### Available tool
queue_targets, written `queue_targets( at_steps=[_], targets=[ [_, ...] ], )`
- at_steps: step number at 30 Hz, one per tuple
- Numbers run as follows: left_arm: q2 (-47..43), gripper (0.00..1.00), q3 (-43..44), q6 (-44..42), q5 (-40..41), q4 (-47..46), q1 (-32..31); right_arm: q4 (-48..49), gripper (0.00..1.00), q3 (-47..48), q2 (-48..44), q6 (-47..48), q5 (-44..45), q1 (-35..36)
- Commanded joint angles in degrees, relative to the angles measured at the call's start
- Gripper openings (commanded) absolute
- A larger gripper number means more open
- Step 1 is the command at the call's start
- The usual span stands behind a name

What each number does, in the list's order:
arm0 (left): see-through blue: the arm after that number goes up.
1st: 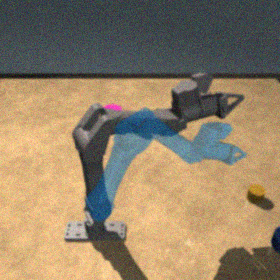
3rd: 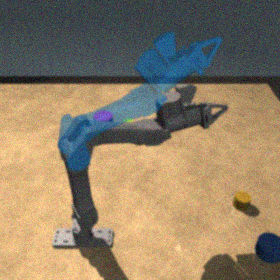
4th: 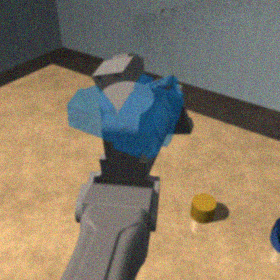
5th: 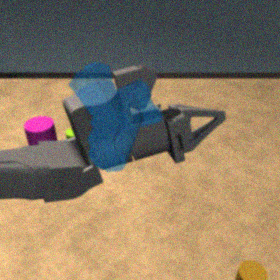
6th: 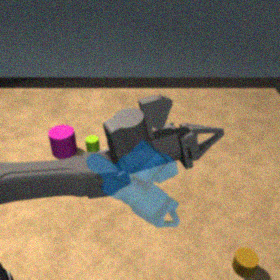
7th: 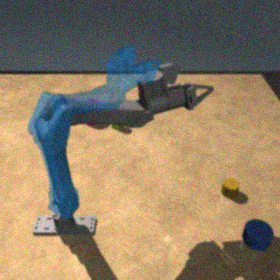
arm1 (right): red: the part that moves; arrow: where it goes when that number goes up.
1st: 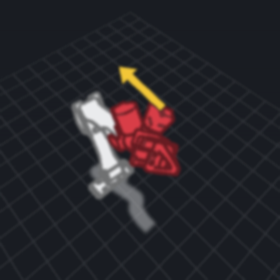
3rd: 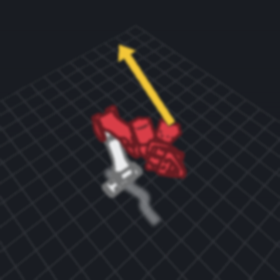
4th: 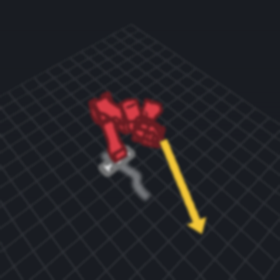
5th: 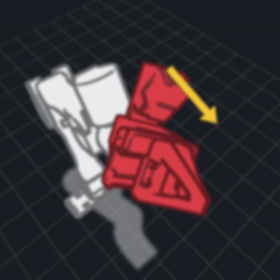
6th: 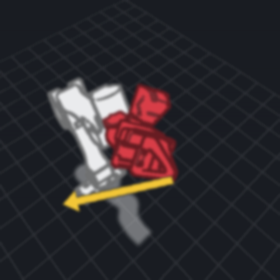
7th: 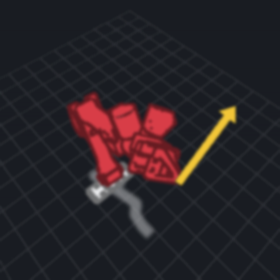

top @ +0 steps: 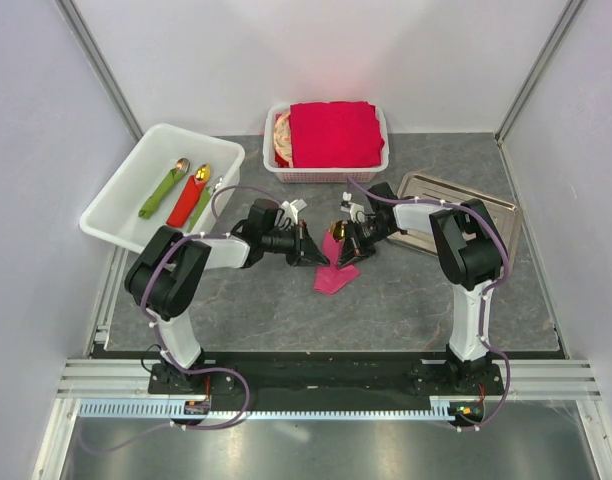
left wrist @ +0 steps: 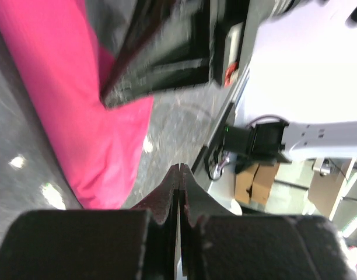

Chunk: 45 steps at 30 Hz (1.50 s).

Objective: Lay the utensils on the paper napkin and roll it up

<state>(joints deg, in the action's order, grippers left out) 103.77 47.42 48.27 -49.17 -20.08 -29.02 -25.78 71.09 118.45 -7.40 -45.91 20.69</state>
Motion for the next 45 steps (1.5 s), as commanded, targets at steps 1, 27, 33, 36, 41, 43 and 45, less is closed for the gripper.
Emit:
queue_targets(
  at_steps=[1,27,33,36,41,43,45],
  targets=[
    [2.0,0.02,0.7,-2.4,0.7,2.2,-0.1,2.1,0.05,-1.3,1.7,6.0,12.2,-0.1],
    [10.9,0.02,1.0,-2.7,7.0,10.1,-1.2,0.7,0.49,4.8,-4.3,-10.8,13.1,-1.4],
    [11.0,0.02,1.2,-2.7,6.8,9.9,-1.2,3.8,0.56,3.9,-2.1,-12.3,14.6,-1.4],
    [11.0,0.02,1.1,-2.7,6.8,9.9,-1.2,4.4,0.59,3.6,-0.8,-12.6,14.2,-1.4],
    [11.2,0.02,1.4,-2.7,6.7,9.8,-1.2,4.7,0.54,2.8,0.8,-13.3,15.0,-1.4],
    [11.2,0.02,1.4,-2.7,6.7,9.8,-1.2,4.7,0.52,2.5,1.3,-13.3,15.9,-1.4],
    [11.2,0.02,1.3,-2.7,6.7,9.8,-1.2,4.8,0.51,2.0,1.9,-13.8,16.1,-1.4]
  ],
)
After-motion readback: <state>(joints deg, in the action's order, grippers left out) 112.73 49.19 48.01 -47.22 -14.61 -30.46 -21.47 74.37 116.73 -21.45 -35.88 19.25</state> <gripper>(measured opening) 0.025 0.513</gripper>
